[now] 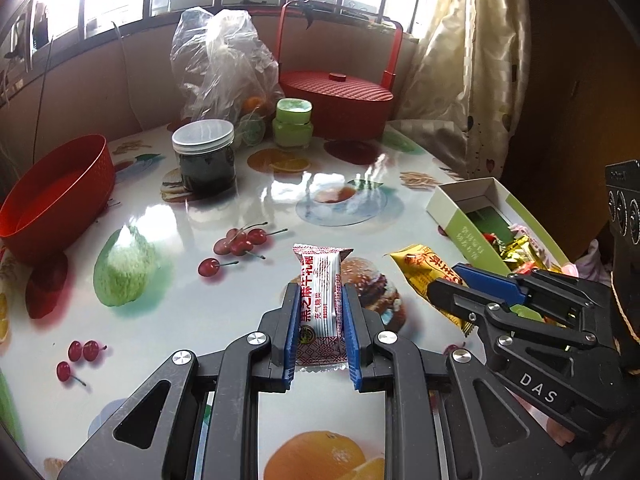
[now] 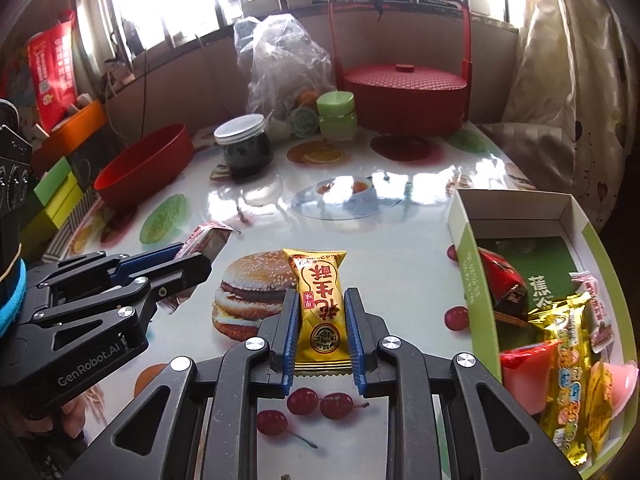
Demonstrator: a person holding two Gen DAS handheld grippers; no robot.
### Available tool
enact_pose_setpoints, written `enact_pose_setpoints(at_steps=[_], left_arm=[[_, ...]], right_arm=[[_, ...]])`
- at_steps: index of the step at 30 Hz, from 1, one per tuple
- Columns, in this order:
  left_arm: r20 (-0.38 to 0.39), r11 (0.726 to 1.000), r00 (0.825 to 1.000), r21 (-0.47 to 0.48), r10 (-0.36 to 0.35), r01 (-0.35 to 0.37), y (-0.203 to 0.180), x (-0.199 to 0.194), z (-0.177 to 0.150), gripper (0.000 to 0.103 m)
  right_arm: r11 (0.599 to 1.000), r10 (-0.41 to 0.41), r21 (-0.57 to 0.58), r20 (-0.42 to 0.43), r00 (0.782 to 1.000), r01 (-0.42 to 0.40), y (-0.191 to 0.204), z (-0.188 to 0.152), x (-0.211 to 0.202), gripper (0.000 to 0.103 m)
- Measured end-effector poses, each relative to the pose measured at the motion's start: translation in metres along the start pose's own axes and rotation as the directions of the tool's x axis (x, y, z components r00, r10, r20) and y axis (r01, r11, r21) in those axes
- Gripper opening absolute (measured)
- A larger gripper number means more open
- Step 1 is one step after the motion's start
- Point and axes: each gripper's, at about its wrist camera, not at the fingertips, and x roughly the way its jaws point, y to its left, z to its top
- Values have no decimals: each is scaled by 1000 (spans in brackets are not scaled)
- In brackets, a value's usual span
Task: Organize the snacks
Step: 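Carry the yellow packet and white packet over the green box with both grippers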
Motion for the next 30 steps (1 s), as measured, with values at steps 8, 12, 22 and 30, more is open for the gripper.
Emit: enact_pose_setpoints(at_steps=[8, 12, 22, 30], left_arm=[[17, 1000, 1000, 15, -8, 8, -11, -11, 1, 21], [26, 1000, 1000, 22, -15, 14, -18, -17, 1, 21], [35, 998, 999, 52, -38, 36, -41, -23, 3, 21], [34, 995, 997, 71, -66, 64, -61, -22, 5, 21]], right_arm=[[1000, -11, 0, 21, 1000, 11, -3, -4, -17, 21], [1000, -20, 12, 35, 999, 20, -7, -6, -27, 21], [998, -47, 41, 68, 997, 44, -24, -11, -50, 21], [995, -77, 66, 82, 994, 71, -42, -18, -66, 21]])
